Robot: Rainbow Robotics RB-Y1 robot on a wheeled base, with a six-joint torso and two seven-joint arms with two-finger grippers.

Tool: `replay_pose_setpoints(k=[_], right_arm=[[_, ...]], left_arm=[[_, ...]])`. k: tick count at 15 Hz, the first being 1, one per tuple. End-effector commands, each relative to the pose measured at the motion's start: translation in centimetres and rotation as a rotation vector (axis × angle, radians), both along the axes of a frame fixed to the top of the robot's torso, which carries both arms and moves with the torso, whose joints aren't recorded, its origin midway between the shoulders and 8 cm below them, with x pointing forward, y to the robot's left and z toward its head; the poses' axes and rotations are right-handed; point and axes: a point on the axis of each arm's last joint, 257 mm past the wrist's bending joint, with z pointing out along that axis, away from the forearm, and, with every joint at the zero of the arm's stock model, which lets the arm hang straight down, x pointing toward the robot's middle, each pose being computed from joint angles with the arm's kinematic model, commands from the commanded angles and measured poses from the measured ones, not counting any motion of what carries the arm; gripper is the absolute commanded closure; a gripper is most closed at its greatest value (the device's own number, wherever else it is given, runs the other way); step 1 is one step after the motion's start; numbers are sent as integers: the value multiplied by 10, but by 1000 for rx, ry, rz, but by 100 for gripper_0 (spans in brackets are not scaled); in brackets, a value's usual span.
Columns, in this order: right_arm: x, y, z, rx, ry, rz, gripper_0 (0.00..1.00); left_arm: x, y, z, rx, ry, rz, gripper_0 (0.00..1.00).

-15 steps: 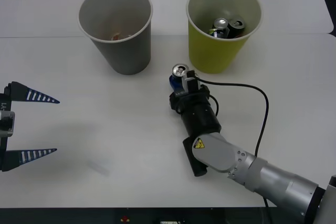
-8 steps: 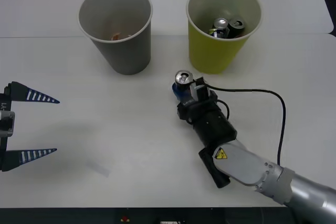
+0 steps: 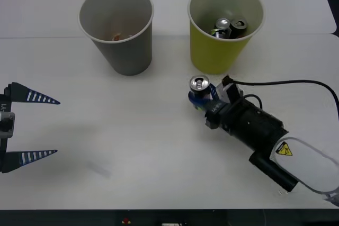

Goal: Put the can into the green bin and the plastic bottle into the gray bin

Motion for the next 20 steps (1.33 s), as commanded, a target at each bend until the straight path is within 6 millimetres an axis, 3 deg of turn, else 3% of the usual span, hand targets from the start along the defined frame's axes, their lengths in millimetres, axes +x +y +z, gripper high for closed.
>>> replay_pose_setpoints(k=[1,11,20], right_arm=[[-11,-17,12,-68,17,65,100],[-45,-82,52,-220,123,176,100],[-52,-121,104,-181,289,6,100]], left_arm=[[0,0,0,0,0,0,0],[0,0,0,0,0,0,0],[0,0,0,0,0,0,0]])
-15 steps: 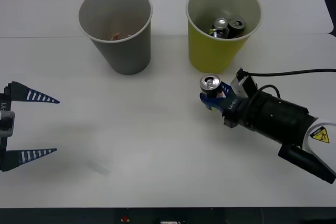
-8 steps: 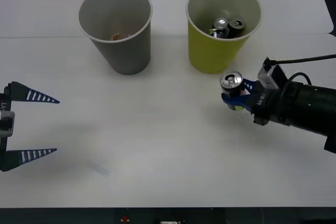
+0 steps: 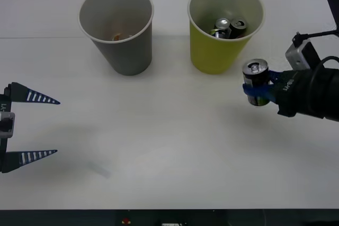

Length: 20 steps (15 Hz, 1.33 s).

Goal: Put the can into the green bin and the plastic bottle into the gray bin

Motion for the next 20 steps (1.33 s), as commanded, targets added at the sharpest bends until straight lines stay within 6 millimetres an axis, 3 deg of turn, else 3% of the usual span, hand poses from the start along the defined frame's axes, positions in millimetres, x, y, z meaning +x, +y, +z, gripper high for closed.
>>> replay_pose_setpoints(k=[1,6,12,16,20], right_arm=[[1,-12,18,20,49,-57,100],[10,-22,51,32,113,-120,100],[39,-34,89,-50,133,-107,100],[66,-28,115,-101,157,-92,100],[99,-20,126,-127,197,-105,100]], left_arm=[[0,0,0,0,0,0,0],[0,0,0,0,0,0,0],[0,0,0,0,0,0,0],[0,0,0,0,0,0,0],[0,0,0,0,0,0,0]])
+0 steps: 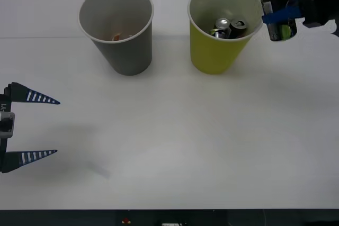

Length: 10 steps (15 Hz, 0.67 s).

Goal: Put the can into the green bin and the plastic bottle into the gray bin

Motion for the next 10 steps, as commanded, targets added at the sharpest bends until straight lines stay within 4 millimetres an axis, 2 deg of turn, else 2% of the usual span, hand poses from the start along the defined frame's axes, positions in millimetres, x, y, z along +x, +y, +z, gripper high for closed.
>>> replay_pose_setpoints(k=[1,6,10], right_arm=[[23,6,5,-12,35,-16,100],[64,19,9,-42,90,-68,100],[90,38,0,-70,93,-105,100]], left_arm=[[0,0,0,0,0,0,0],[0,0,0,0,0,0,0],[0,0,0,0,0,0,0]])
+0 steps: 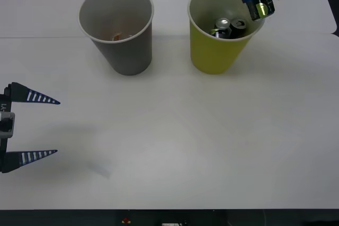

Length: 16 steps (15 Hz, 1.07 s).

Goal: Put the can into the green bin and the plastic bottle into the gray bin

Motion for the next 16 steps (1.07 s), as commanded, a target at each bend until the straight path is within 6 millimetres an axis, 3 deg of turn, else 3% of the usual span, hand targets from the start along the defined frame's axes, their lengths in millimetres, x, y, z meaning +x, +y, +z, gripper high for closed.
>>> replay_pose_setpoints(k=[1,4,7,8,9,10,11,14,16], right_arm=[[18,15,-6,-6,-7,-15,100],[33,29,-8,10,-16,-29,100],[36,34,-12,-7,-14,-31,97],[36,34,-13,-11,-15,-30,87],[36,34,-12,-13,-18,-24,61],[36,34,-11,-24,-29,-10,23],[37,35,-9,-26,-38,0,0],[35,37,-8,-19,-39,6,0],[28,28,-2,-33,-35,17,0]], left_arm=[[0,0,0,0,0,0,0],[0,0,0,0,0,0,0],[0,0,0,0,0,0,0],[0,0,0,0,0,0,0],[0,0,0,0,0,0,0],[0,0,0,0,0,0,0],[0,0,0,0,0,0,0],[0,0,0,0,0,0,0],[0,0,0,0,0,0,0]])
